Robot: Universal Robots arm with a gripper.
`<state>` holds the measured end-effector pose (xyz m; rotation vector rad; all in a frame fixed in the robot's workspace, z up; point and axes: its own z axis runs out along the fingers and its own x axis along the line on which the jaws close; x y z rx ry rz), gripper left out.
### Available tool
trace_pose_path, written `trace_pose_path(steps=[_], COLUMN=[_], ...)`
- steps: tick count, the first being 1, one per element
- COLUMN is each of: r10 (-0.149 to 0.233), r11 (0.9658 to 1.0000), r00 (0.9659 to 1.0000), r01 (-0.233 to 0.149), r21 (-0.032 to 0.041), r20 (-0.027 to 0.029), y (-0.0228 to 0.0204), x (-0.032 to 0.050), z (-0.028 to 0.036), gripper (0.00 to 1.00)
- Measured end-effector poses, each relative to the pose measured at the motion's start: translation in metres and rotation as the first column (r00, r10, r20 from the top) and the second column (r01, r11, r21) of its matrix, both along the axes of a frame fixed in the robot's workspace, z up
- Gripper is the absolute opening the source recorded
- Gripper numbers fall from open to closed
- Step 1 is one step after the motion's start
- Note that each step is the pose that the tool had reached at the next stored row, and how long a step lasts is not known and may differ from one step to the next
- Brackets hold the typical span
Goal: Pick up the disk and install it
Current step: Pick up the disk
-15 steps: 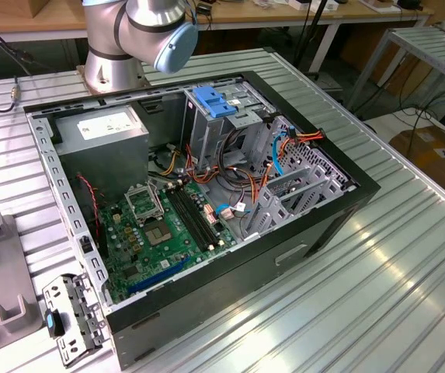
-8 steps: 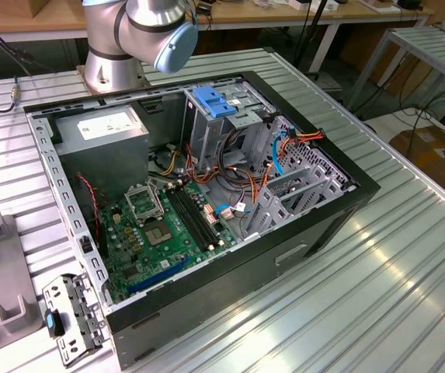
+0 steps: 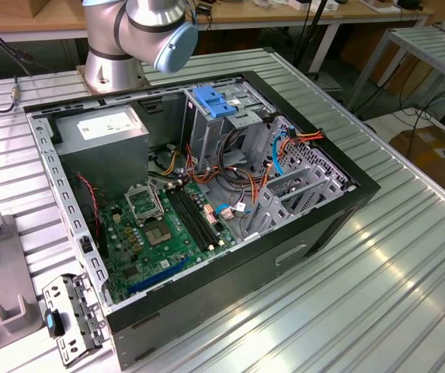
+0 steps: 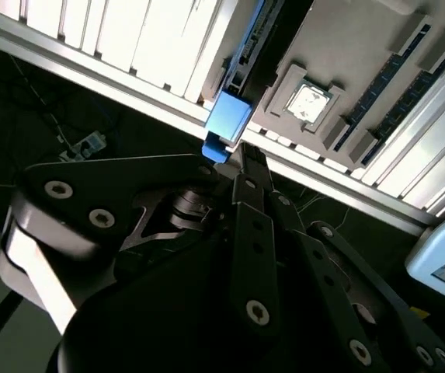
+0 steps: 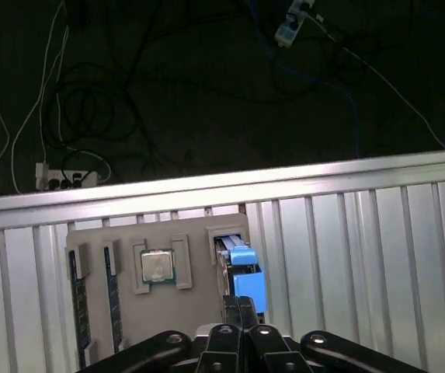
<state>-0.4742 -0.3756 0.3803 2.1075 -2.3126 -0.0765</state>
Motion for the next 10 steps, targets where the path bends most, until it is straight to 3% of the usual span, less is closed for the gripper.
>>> trace_pose_path(steps=[10], r10=[0.013], r11=[0.9999], r00=[0.9999], r01=[-0.013], r21=[0.0], r20=[0.0], y=[0.0], x=[0.0], z=[0.0], gripper=[0.11])
